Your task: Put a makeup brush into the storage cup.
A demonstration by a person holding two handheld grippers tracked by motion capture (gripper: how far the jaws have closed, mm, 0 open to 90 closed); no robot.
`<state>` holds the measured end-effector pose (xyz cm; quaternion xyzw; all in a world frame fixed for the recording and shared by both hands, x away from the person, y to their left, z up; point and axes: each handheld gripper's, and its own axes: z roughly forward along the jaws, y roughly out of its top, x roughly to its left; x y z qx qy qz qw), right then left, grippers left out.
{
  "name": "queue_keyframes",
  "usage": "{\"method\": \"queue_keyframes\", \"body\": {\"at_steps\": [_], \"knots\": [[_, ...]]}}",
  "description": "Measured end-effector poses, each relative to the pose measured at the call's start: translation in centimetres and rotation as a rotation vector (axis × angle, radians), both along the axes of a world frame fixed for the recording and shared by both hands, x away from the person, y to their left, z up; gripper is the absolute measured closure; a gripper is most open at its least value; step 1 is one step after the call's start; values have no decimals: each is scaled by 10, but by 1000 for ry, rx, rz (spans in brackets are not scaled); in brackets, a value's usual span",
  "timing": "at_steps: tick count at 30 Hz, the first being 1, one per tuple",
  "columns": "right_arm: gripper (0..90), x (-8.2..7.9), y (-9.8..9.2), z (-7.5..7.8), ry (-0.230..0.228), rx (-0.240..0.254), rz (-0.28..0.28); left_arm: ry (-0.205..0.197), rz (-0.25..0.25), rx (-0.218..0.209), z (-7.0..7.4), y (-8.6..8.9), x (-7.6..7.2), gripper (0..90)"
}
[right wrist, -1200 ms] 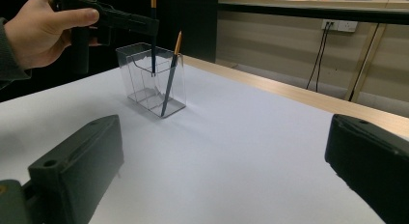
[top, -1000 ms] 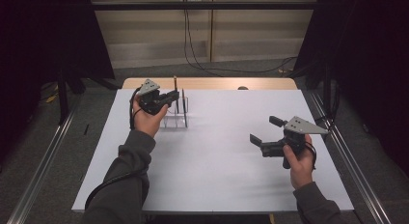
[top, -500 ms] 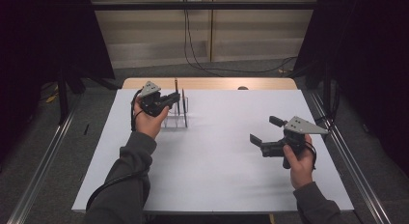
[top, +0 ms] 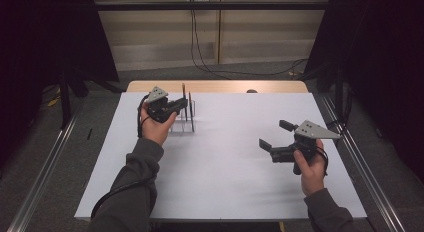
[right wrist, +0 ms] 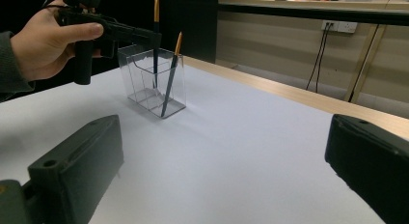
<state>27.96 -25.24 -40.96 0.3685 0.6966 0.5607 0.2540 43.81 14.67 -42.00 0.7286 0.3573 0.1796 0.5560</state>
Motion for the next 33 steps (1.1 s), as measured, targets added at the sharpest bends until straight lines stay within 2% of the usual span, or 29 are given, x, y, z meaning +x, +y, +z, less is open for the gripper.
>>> {"method": "queue_keyframes", "body": {"at_steps": [10,16,23,28,33], "knots": [[0,0,0,0,1,4,6,8,-3,-7,-3,-1,-2,832],[0,0,0,0,4,0,6,12,-5,10,-5,0,-3,832],[0,1,1,-1,5,3,10,14,-8,-6,-8,-2,-3,832],[0,1,0,-1,2,1,12,15,-7,14,-9,-1,-4,832],[0,1,0,0,4,0,14,20,-13,7,-12,-3,-5,832]]}}
